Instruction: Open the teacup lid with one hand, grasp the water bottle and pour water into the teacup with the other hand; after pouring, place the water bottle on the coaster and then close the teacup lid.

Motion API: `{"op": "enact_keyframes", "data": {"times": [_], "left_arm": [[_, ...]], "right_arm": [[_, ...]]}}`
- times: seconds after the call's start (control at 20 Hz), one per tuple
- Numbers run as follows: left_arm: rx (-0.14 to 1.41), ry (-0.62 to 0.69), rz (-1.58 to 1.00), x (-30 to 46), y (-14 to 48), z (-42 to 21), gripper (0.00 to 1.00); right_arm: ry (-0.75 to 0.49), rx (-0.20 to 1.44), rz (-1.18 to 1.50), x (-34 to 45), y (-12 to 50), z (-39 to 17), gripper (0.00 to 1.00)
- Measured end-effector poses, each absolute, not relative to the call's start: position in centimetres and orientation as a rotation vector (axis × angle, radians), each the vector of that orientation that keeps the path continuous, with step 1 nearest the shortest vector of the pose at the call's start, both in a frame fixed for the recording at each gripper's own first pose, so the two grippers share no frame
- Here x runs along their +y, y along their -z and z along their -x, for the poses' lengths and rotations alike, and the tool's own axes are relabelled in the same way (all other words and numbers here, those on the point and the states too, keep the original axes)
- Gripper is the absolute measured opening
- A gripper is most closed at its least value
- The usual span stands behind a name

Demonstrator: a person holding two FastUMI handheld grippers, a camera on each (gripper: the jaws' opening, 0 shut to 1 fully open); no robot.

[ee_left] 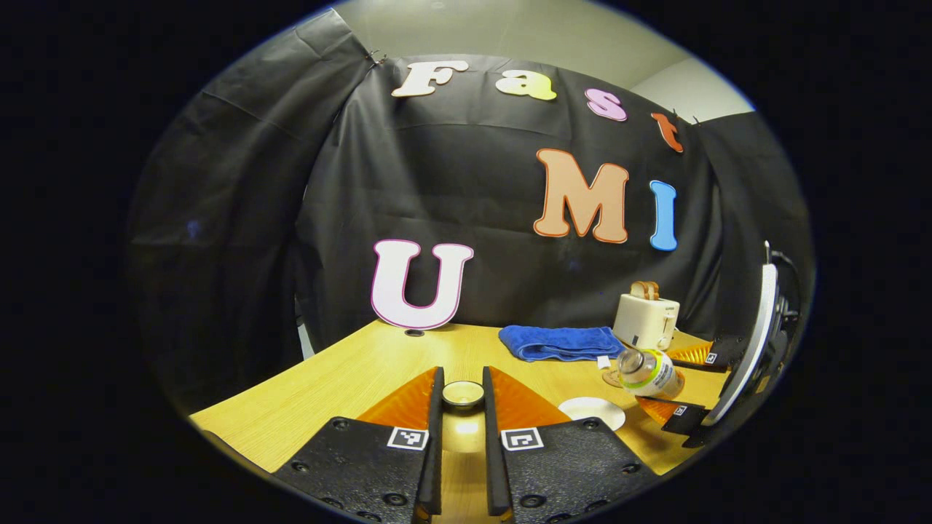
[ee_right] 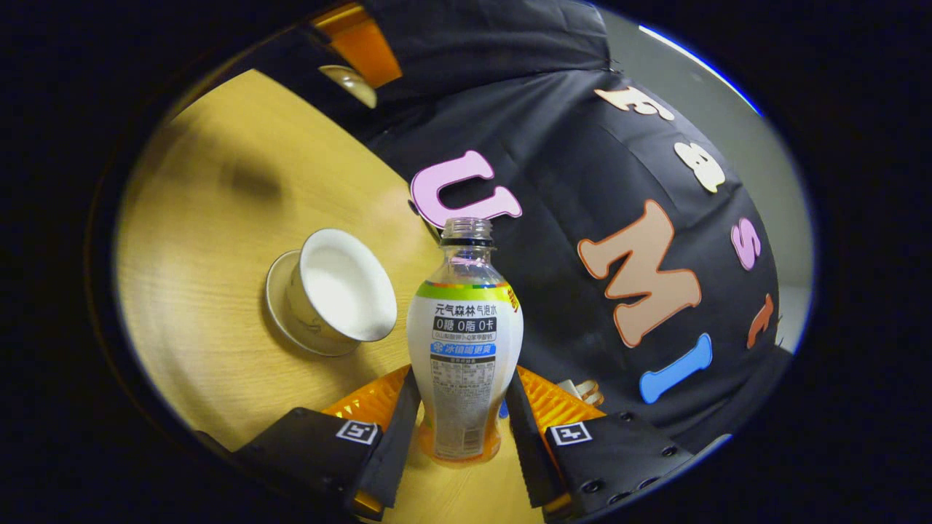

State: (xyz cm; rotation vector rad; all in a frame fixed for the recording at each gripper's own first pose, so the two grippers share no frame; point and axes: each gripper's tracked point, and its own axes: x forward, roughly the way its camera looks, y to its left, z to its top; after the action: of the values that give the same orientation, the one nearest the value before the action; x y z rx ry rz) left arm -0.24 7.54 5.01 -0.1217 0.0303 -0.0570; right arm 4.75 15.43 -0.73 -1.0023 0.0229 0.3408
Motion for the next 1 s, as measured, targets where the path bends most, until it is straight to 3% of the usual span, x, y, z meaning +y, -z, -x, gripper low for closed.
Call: {"op": "enact_keyframes", "data": {"times": [0.45,1.0], "left_arm": [[0.027,0.067,0.118,7.3,-5.2,0.4,0.22],[0.037,0.054,0.119,7.8,-4.8,0.2,0.22]], "right_arm": [[-0.259,0.130,0.565,13.3,0.2,-6.9,0.69],[-0.146,0.127,0.187,9.8,-1.2,-14.3,0.70]]}}
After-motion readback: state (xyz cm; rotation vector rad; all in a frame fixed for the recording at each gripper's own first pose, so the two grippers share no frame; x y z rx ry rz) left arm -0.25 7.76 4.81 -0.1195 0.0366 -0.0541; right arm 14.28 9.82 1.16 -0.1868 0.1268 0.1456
